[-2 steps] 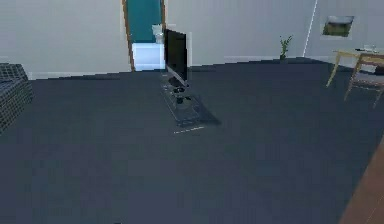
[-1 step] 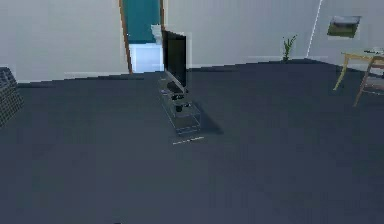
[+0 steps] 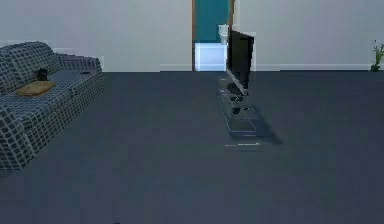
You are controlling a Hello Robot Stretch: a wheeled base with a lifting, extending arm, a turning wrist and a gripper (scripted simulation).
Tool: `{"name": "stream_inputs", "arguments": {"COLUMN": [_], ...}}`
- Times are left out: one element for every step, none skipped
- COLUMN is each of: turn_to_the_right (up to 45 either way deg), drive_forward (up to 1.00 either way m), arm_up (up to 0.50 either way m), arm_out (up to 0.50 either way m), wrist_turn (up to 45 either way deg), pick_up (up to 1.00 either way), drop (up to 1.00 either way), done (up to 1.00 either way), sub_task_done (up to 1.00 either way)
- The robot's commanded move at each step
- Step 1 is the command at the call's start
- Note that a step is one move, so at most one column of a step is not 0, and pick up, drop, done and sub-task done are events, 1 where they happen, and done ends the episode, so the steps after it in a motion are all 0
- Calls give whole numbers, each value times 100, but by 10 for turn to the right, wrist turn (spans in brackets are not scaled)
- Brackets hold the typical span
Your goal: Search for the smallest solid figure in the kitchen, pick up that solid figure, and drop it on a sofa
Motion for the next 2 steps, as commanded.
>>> {"name": "stream_inputs", "arguments": {"turn_to_the_right": [0, -270], "drive_forward": [50, 0], "arm_up": [0, 0], "arm_out": [0, 0], "wrist_turn": [0, 0], "pick_up": [0, 0], "drop": [0, 0], "done": [0, 0], "sub_task_done": [0, 0]}}
